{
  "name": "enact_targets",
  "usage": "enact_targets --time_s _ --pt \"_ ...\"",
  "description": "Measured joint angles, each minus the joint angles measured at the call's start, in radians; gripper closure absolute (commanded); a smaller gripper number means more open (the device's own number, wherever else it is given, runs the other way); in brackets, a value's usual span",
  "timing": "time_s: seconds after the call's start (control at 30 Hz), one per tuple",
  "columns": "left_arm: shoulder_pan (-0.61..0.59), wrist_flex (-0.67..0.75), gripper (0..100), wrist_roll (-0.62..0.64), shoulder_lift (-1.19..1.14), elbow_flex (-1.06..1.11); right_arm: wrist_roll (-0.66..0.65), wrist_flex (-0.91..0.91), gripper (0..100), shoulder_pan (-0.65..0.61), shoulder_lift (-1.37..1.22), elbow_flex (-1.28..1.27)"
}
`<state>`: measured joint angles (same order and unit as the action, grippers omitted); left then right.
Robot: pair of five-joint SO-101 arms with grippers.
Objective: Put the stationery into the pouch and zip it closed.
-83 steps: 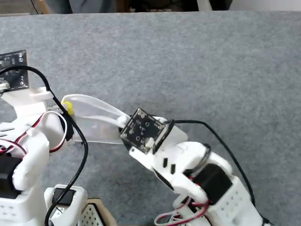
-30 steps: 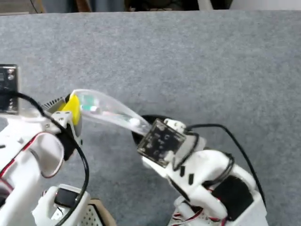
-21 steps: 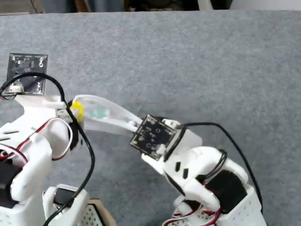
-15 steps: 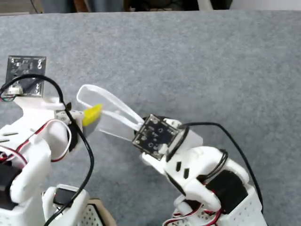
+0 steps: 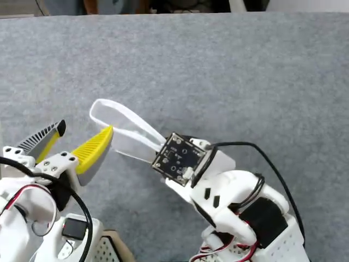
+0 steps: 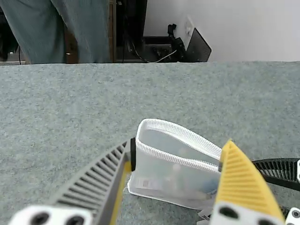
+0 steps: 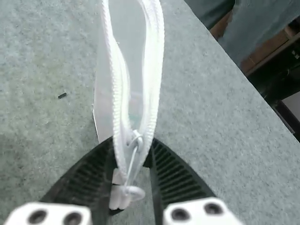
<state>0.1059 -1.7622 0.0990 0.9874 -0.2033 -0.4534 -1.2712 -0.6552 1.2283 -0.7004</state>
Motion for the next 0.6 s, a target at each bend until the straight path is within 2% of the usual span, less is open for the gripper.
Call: enact_targets --time_s 0.4,0.6 --pt "0.028 0.000 69 0.000 0.000 0.058 0.000 -0.003 98.6 0.000 0.000 0.003" --pt "-0.074 0.000 70 0.000 0.000 0.153 0.000 -0.003 98.6 0.000 0.000 0.003"
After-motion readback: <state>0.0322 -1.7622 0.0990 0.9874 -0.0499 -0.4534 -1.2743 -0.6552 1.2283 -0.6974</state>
